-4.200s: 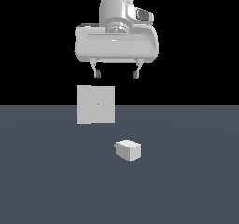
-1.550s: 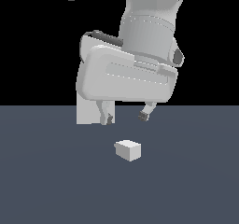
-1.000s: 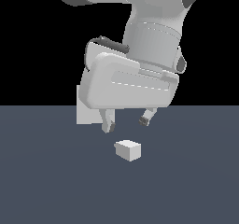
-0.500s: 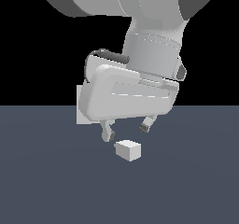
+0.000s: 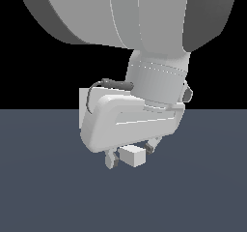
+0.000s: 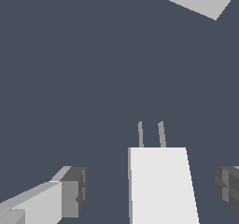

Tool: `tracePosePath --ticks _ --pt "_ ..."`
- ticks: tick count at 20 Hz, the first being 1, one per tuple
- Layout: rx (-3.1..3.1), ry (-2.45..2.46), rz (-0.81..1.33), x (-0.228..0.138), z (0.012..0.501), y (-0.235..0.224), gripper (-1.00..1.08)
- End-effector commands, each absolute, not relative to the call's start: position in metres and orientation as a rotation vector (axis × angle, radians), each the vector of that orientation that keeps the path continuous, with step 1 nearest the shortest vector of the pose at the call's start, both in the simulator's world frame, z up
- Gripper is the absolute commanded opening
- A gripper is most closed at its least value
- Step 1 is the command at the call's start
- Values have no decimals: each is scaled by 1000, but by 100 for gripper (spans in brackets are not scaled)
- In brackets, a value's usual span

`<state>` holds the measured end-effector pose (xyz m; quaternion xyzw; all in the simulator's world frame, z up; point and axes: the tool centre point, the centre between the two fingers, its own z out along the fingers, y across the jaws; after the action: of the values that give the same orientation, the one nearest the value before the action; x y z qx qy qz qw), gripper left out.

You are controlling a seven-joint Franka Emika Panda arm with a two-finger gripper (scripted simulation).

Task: Plug the charger into the wall socket.

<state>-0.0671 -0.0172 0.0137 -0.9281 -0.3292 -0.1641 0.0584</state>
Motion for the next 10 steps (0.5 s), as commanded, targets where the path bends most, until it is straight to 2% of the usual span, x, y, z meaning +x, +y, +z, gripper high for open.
tracePosePath --ticks 1,2,10 --pt "-2812 -998 -499 -67 11 -17 100" --pt "-2812 -998 -499 -67 11 -17 -100" --pt "-2812 -998 -499 -67 11 -17 -100"
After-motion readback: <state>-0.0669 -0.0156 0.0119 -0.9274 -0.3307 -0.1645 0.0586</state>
